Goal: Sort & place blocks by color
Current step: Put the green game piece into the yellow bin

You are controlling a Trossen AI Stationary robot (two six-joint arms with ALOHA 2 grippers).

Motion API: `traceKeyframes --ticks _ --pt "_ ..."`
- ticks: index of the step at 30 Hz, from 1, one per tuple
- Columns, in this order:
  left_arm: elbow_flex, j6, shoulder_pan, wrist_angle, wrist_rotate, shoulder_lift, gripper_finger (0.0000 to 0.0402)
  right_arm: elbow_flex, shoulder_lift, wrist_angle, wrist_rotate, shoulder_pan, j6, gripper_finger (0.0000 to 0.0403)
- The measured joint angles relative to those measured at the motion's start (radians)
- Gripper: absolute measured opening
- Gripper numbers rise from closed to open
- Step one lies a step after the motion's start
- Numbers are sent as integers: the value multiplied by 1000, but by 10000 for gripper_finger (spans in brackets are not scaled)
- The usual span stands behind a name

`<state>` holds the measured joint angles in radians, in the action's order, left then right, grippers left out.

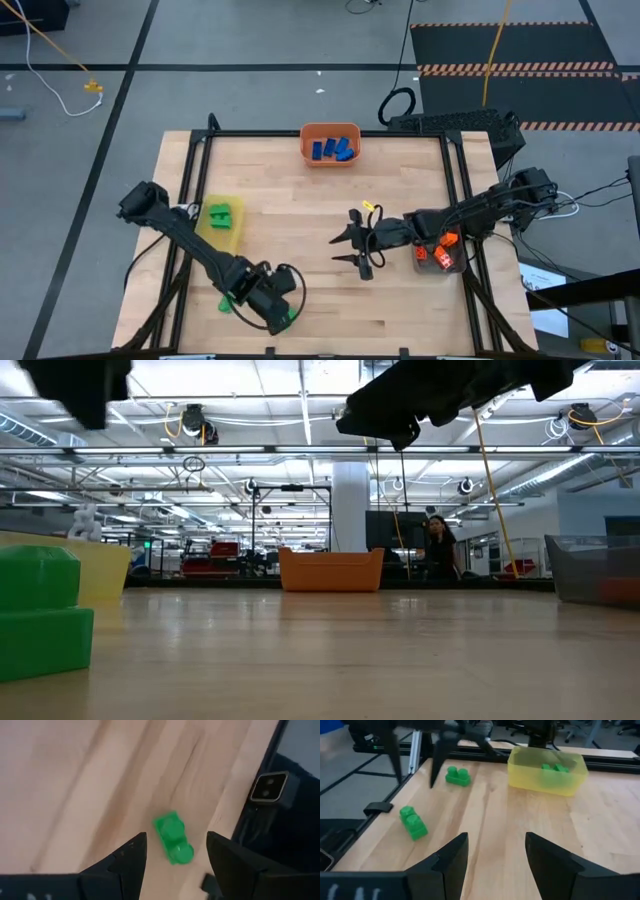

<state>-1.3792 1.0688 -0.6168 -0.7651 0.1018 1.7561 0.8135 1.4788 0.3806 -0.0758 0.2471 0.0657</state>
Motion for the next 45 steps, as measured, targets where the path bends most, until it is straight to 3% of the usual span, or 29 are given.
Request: traceKeyframes --ticks 7,20,42,45 --pt "0 148 -22 -5 -62 59 207 0 0 -20 0 -23 -1 187" --pt "0 209 -27 87 -152 170 207 0 0 -35 0 -16 12 187" --pt "-6 122 -1 4 -167 286 206 1 0 -58 -1 -16 1 187" --pt "-5 82 13 -8 -161 284 183 1 0 -58 -1 -16 1 187"
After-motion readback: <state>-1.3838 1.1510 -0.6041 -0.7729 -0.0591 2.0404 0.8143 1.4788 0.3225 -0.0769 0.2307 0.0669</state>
